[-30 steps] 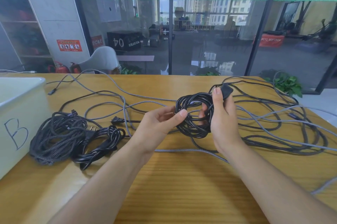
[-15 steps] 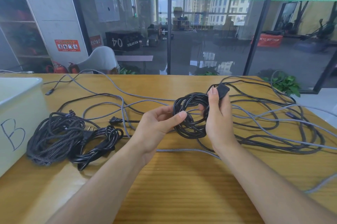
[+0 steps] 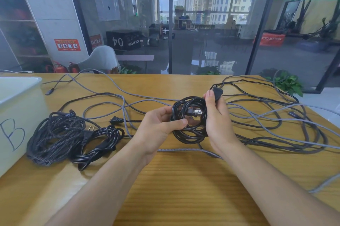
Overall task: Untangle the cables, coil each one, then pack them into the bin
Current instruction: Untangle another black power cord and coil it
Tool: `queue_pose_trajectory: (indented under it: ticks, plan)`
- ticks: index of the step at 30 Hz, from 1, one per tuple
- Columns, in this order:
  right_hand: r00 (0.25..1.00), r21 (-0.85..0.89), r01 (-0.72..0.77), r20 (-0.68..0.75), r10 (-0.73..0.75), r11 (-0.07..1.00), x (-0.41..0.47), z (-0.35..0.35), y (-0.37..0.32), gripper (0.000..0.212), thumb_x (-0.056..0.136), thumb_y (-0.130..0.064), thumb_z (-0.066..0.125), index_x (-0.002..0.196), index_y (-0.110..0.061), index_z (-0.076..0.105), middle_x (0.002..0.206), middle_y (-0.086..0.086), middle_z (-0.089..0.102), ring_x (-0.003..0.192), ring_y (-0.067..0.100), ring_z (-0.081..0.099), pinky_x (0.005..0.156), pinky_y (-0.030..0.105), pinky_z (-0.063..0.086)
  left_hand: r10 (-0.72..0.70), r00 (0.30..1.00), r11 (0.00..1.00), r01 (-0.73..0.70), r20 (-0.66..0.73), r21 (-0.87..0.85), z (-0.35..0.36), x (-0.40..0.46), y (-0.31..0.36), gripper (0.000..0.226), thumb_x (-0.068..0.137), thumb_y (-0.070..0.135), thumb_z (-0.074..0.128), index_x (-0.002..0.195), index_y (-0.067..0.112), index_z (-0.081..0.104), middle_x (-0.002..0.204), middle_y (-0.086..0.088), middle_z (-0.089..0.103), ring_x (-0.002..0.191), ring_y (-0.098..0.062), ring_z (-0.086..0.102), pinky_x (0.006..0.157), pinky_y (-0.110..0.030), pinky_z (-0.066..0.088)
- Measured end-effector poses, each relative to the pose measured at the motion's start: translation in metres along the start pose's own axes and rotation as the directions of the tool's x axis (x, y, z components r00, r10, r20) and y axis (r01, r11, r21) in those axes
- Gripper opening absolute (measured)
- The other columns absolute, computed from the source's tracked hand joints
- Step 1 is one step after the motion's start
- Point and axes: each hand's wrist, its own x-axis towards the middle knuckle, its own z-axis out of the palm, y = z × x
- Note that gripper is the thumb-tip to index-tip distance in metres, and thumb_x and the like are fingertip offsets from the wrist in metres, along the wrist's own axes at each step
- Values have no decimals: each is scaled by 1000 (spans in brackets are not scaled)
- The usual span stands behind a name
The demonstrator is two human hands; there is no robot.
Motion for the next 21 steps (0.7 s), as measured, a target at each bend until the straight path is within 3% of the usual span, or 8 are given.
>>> queue_pose_trajectory:
  ticks: [4, 7, 10, 12, 15, 17, 21]
  plan:
    - [998, -20, -58, 23, 59, 998, 1, -2, -3, 22, 102, -56, 55, 95, -40, 66, 97, -8, 74, 106, 23, 72, 102, 56, 54, -54, 998, 998, 53, -14, -33, 0, -1, 3, 48, 90, 3, 76, 134, 13, 59, 112, -7, 78, 109, -23, 74, 109, -43, 49]
    - [995, -24, -85, 56, 86, 996, 1, -2, -6, 25, 104, -49, 56, 100, -25, 64, 101, 6, 74, 104, 29, 72, 100, 57, 55, -74, 995, 997, 72, -60, -35, 2, 1, 4, 56, 90, 2, 73, 140, 17, 51, 106, -4, 80, 103, -19, 76, 104, -37, 52]
    - [992, -33, -100, 73, 102, 994, -2, 0, -6, 26, 105, -45, 57, 102, -20, 63, 102, 6, 76, 101, 23, 74, 99, 53, 57, -21, 995, 986, 38, -102, 165, 2, 2, 3, 48, 92, 9, 71, 135, 21, 54, 98, 3, 81, 93, -11, 77, 89, -25, 57]
    - [990, -33, -112, 84, 114, 993, -6, 2, -5, 25, 105, -44, 56, 104, -19, 64, 98, -1, 78, 98, 15, 75, 98, 48, 58, 62, 990, 949, -19, -128, 316, 2, 3, -2, 45, 89, 17, 74, 129, 24, 57, 97, 6, 80, 90, -9, 76, 88, -32, 61]
    - [987, -77, -116, 103, 124, 990, -9, 2, -5, 30, 105, -45, 56, 108, -17, 64, 102, 1, 77, 97, 11, 74, 100, 45, 57, 291, 947, 804, -166, -135, 571, -2, 3, -8, 58, 82, 26, 81, 133, 33, 56, 110, 15, 69, 104, 3, 64, 93, -25, 53]
    - [983, -91, -130, 118, 140, 987, -10, 2, -4, 31, 104, -47, 57, 109, -17, 65, 106, 5, 77, 98, 15, 74, 99, 48, 57, 437, 898, 678, -302, -38, 670, -3, 4, -9, 56, 83, 17, 81, 132, 35, 61, 123, 15, 58, 118, 2, 54, 100, -19, 46]
    - [980, -102, -136, 133, 149, 985, -12, 3, -4, 37, 103, -48, 58, 111, -13, 63, 112, 17, 72, 93, 17, 75, 94, 44, 59, 490, 871, 549, -338, 33, 765, -3, 6, -12, 34, 89, 11, 77, 115, 32, 76, 129, 14, 55, 126, -5, 50, 107, -27, 41]
